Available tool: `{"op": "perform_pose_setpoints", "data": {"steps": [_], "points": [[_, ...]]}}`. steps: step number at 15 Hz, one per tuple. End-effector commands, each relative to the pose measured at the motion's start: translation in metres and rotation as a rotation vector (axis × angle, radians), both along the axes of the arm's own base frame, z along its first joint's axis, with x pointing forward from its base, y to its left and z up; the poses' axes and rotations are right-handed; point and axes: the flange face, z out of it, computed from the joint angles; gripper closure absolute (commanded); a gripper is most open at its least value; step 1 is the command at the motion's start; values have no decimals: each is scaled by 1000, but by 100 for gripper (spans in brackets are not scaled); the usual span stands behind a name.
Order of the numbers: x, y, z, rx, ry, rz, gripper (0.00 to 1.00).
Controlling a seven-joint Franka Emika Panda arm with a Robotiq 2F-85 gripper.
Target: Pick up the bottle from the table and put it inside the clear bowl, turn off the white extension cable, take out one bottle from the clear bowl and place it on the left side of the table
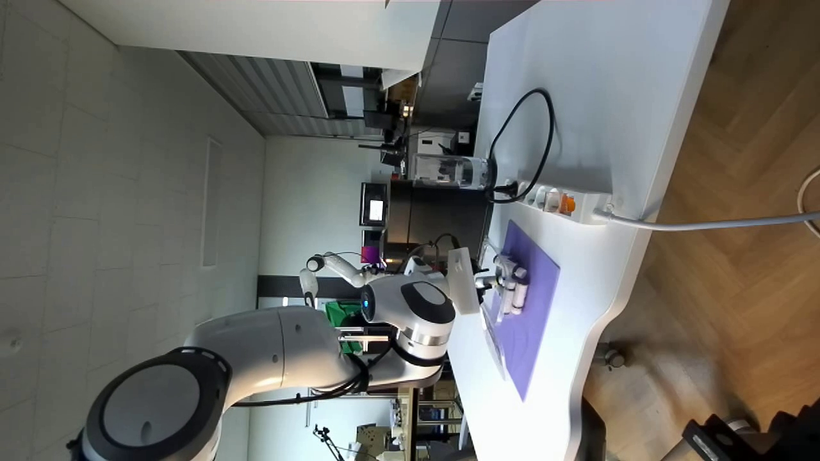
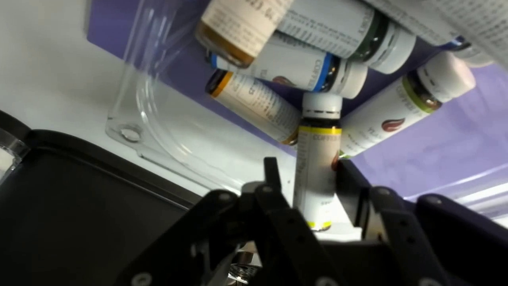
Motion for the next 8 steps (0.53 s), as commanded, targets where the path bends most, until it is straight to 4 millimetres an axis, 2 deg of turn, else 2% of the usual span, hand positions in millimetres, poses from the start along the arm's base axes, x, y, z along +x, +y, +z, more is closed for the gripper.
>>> {"op": "perform_pose_setpoints", "data": {"steps": [1, 2, 4, 8], "points": [[9, -1, -1, 25, 7, -2, 89], [9, 0, -2, 29, 12, -4, 95], [10, 1, 4, 34, 15, -2, 93], [14, 4, 36, 1, -10, 9, 93]]}}
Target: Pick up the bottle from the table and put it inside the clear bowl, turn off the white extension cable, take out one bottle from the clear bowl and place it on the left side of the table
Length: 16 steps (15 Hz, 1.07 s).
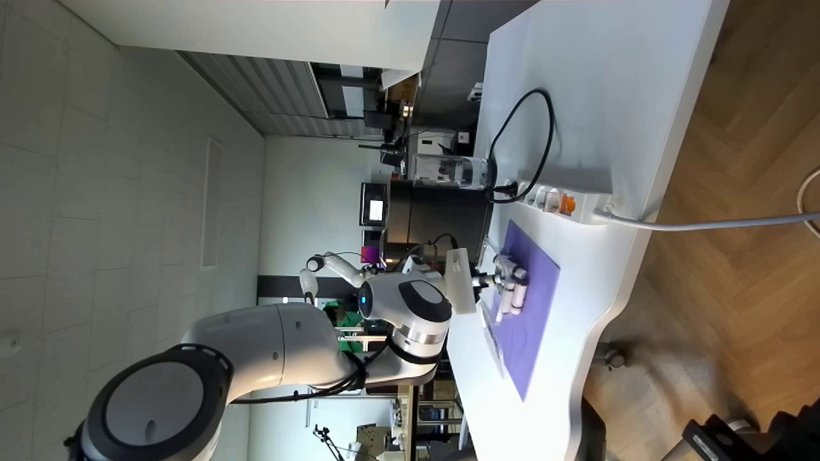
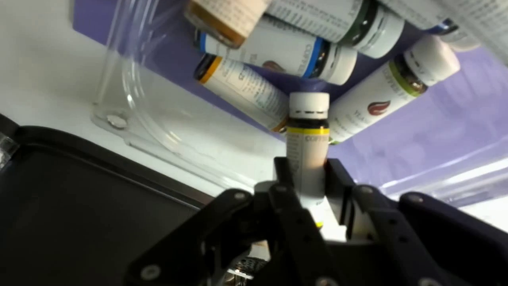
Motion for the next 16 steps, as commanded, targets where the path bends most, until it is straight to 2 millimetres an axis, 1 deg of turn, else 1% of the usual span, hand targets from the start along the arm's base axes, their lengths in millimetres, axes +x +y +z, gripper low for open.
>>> {"op": "perform_pose_setpoints", "data": {"steps": [1, 4, 6, 7, 9, 10, 11, 14, 16], "points": [[10, 5, 37, -37, -25, 15, 93], [17, 19, 57, -45, -9, 24, 93], [22, 36, 67, -66, 23, 37, 93], [23, 44, 78, -70, 62, 54, 93], [31, 70, 88, -76, 150, 79, 93], [34, 81, 101, -80, 190, 88, 93], [36, 94, 108, -84, 222, 93, 93], [37, 137, 131, -89, 294, 105, 93], [38, 158, 142, -84, 331, 80, 93]]}}
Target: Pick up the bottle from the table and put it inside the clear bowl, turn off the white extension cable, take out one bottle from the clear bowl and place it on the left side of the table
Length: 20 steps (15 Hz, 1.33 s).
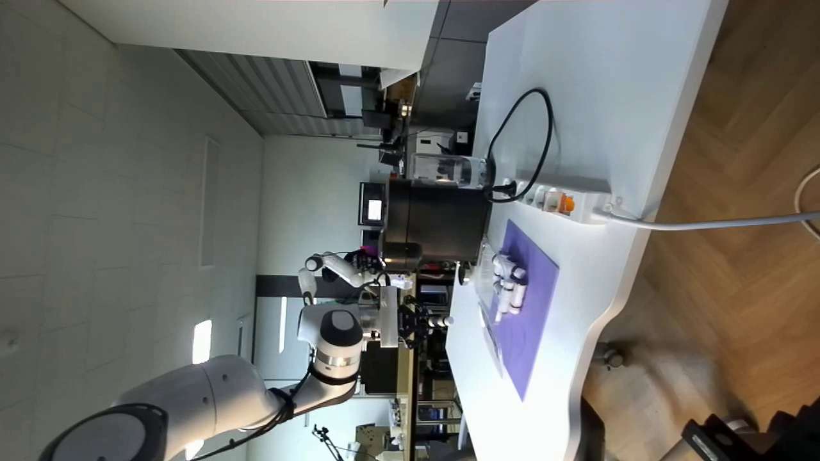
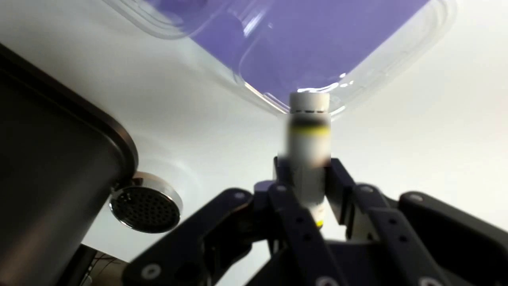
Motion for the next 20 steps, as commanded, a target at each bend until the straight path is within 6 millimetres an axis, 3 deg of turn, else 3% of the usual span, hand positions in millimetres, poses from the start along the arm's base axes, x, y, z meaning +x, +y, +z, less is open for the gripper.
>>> {"op": "perform_pose_setpoints", "data": {"steps": [1, 7, 14, 15, 20], "points": [[3, 28, 23, -14, 69, -57, 93], [-2, 49, 36, -95, 242, -291, 93], [-15, 60, 52, -161, 570, -457, 93], [-18, 57, 41, -173, 500, -399, 73], [-19, 59, 48, -165, 558, -416, 73]]}}
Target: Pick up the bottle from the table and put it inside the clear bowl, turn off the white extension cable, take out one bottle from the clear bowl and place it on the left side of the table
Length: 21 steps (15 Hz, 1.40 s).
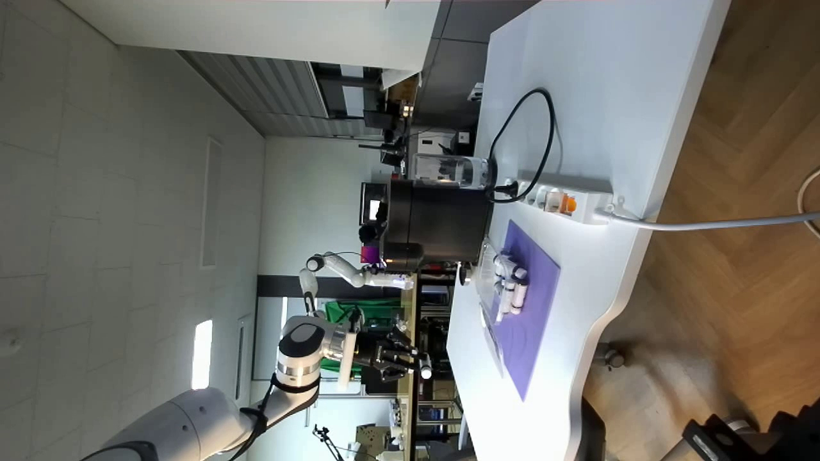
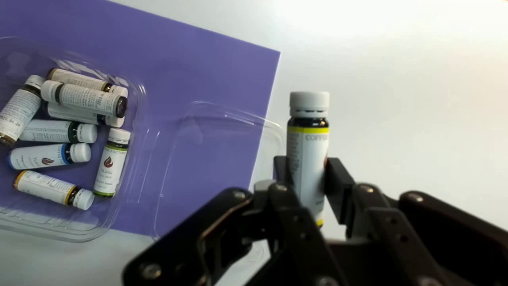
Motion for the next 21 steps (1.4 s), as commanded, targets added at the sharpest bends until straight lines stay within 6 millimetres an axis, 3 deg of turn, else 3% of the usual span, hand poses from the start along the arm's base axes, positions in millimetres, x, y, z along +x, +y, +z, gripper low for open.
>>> {"op": "perform_pose_setpoints", "data": {"steps": [1, 7, 8, 9, 14, 21], "points": [[0, 0, -1, 0, 3, -1, 73], [0, 0, -2, -1, 4, -2, 73], [0, 0, -2, -1, 4, -2, 93], [1, 4, -6, -13, -6, 0, 93], [5, 22, -35, -19, -18, 25, 93], [13, 47, -94, 7, -69, -39, 93]]}}
